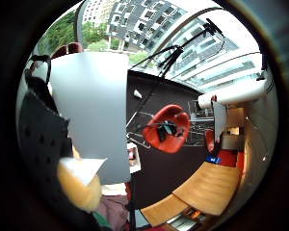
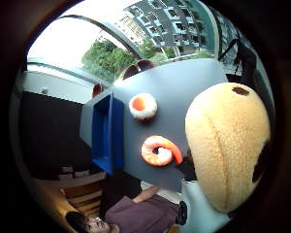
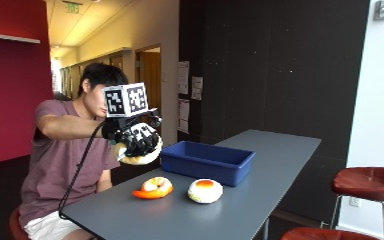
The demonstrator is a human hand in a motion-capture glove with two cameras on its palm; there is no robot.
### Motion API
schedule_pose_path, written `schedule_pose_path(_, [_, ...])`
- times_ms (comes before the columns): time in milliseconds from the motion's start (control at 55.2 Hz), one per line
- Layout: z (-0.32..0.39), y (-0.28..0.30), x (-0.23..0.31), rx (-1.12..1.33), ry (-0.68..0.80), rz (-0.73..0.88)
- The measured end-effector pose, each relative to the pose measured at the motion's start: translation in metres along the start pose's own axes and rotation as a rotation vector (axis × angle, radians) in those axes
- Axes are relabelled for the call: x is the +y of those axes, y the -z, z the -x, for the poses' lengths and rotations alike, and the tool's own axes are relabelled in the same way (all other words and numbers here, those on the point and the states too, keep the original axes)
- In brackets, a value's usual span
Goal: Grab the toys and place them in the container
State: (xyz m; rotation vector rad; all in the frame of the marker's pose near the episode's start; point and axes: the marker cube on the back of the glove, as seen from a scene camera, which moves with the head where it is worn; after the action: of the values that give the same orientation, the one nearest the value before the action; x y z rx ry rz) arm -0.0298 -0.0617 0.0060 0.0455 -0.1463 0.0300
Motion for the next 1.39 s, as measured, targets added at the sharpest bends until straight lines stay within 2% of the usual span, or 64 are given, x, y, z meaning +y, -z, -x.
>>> schedule_pose_path(235, [0.012, -0.013, 0.009, 0.164, 0.036, 0.032])
schedule_pose_path(434, [0.025, 0.029, 0.004, 0.197, -0.001, -0.022])
schedule_pose_path(561, [0.072, 0.056, 0.0, 0.156, 0.063, -0.063])
schedule_pose_path(724, [0.169, 0.066, -0.017, 0.056, 0.172, -0.07])
schedule_pose_path(815, [0.231, 0.057, -0.031, 0.019, 0.24, -0.054])
schedule_pose_path(887, [0.28, 0.043, -0.04, 0.019, 0.446, -0.044])
schedule_pose_path(959, [0.319, 0.023, -0.059, 0.057, 0.53, -0.038])
schedule_pose_path(1050, [0.372, 0.001, -0.076, 0.011, 0.372, -0.015])
schedule_pose_path(1104, [0.392, -0.016, -0.078, 0.072, 0.5, -0.014])
schedule_pose_path(1140, [0.401, -0.022, -0.079, 0.09, 0.527, -0.016])
schedule_pose_path(1285, [0.452, -0.067, -0.089, 0.132, 0.405, 0.067])
schedule_pose_path(1394, [0.447, -0.085, -0.091, 0.258, 0.467, 0.152])
